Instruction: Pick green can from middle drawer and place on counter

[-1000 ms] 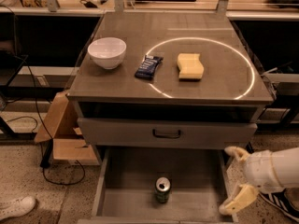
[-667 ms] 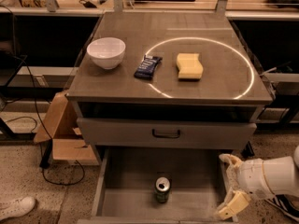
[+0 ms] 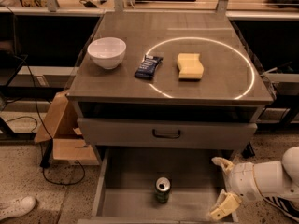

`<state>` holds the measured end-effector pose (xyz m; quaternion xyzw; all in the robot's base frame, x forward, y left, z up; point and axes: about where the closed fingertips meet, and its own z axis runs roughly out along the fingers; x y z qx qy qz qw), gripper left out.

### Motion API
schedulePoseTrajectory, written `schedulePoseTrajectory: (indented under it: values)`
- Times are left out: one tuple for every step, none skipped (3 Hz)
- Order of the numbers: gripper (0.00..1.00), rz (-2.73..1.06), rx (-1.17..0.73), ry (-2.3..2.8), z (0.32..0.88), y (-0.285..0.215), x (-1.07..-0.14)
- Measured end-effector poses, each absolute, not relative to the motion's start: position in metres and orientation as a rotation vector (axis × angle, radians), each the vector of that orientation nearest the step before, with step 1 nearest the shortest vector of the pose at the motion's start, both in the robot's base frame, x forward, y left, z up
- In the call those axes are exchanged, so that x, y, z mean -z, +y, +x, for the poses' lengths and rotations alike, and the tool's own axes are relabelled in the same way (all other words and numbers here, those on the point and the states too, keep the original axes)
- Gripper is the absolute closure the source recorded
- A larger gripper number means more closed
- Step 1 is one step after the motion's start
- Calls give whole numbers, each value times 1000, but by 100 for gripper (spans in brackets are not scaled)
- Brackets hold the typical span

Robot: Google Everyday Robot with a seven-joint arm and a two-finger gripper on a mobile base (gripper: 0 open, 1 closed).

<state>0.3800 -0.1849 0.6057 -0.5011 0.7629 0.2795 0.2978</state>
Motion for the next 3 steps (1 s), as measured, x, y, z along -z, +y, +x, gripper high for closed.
schedulePoseTrajectory:
  values:
    - [0,-1310,-756,1994,396,-172,-593]
    - [0,-1309,-756,1994,396,-172,-593]
    - [0,-1280,-779,1995,395,-175,-584]
